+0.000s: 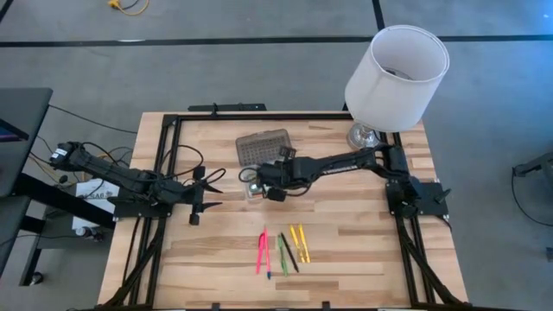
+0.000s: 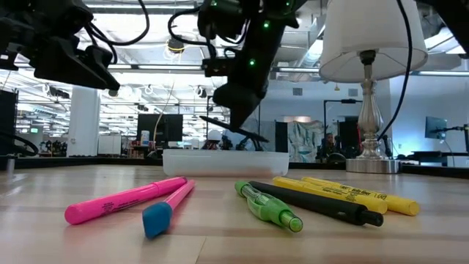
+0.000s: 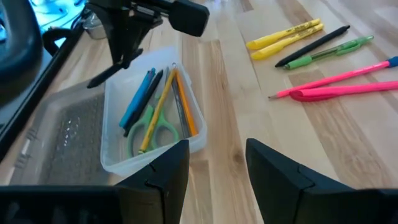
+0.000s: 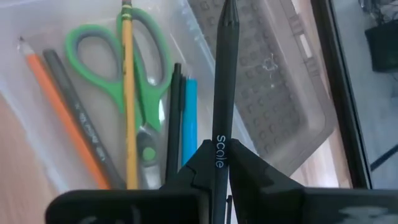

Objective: Pick & place school supplies into a supply box
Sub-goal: Put the right black pen into the transparent supply box

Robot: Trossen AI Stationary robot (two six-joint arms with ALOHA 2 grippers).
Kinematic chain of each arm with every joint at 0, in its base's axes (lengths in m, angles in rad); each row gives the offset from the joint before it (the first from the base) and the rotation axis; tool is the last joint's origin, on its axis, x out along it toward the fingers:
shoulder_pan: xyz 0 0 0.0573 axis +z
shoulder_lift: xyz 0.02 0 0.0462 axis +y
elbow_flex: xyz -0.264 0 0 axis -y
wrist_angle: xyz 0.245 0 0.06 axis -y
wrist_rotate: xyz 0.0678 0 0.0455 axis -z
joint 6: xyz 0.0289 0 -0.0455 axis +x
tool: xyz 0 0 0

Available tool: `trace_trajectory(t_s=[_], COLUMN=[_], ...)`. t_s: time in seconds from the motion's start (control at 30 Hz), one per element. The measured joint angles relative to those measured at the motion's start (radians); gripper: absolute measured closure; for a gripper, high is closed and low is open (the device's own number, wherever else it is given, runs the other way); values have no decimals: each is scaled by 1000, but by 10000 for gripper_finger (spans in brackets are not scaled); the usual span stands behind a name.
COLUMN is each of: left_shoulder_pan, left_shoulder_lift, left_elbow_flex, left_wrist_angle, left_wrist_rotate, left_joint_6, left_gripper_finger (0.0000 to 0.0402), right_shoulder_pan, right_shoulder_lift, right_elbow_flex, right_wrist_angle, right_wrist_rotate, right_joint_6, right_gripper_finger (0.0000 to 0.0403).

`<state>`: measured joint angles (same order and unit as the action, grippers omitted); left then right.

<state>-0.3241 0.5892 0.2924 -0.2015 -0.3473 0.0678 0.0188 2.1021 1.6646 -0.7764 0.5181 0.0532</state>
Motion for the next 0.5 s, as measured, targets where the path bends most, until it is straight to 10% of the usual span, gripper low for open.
trace_trajectory(t_s=[0.5], left_shoulder_pan=[0], left_shoulder_lift=[0], left_elbow_flex=[0], left_wrist_angle=[-50], left_wrist_rotate=[0], left_joint_6=[-83], left_gripper_finger=[247], right_shoulder_pan=[-34], right_shoulder_lift=[0], right_elbow_flex=[0], right_wrist_angle=[7], right_wrist_rotate=[-49], right_joint_6=[-12], right_gripper_finger=[382])
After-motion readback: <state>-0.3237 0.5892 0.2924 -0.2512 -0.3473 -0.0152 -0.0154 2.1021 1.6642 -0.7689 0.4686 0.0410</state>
